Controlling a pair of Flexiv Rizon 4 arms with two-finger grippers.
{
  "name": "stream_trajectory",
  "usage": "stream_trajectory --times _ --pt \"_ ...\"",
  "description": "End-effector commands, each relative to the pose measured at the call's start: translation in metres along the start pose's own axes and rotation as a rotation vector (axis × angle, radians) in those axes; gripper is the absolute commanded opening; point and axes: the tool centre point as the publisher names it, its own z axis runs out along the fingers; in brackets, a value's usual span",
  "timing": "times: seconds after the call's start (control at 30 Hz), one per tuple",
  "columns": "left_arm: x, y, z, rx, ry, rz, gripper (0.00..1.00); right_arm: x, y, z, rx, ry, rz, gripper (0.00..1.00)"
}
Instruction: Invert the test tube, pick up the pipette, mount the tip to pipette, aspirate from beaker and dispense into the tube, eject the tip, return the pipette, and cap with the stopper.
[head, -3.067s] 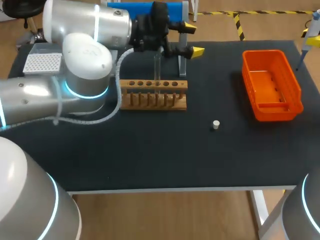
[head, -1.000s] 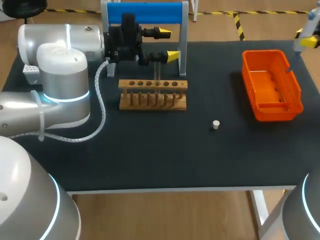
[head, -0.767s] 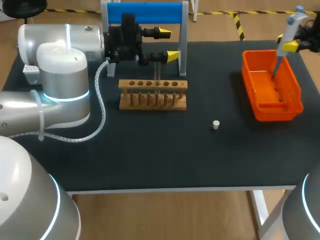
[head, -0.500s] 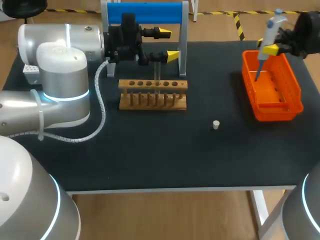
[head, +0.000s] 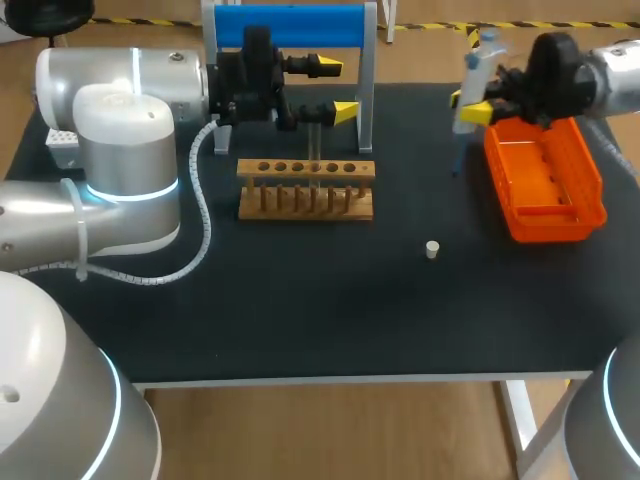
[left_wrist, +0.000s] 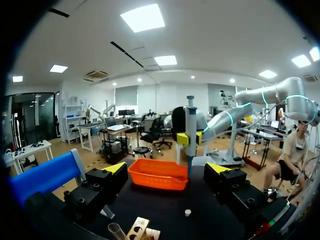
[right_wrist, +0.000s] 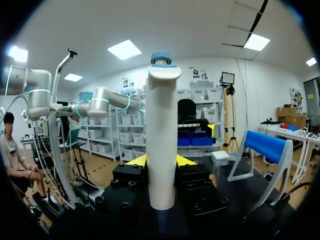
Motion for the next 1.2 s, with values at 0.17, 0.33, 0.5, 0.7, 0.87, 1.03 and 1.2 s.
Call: stream_trajectory --times 0.17,0.33,0.5,0.7,0.87,1.03,1.2 --pt "0.001 0.001 0.002 0.004 -0.005 0.001 1.0 0.001 -0.013 0.043 0.031 0.028 0.012 0.0" --pt "0.001 0.001 0.002 0.004 -0.005 0.001 1.0 -0.003 -0.023 0.058 0.042 0.035 0.017 0.0" --pt "0.001 0.001 0.002 0.004 -0.005 0.001 1.0 -0.011 -0.029 0.07 0.048 0.018 0.016 0.0" --pt "0.001 0.001 0.002 0.004 -0.005 0.001 1.0 -0.022 -0.03 0.083 0.048 0.003 0.0 0.0" --pt "0.001 0.001 0.002 0.004 -0.005 0.001 1.0 -0.033 -0.027 0.095 0.053 -0.013 -0.027 0.0" --pt "0.001 0.001 0.002 0.004 -0.005 0.001 1.0 -0.042 -0.028 0.104 0.062 -0.031 -0.041 0.0" --pt "0.001 0.001 0.002 0.004 -0.005 0.001 1.0 -0.048 -0.03 0.113 0.068 -0.046 -0.049 0.0"
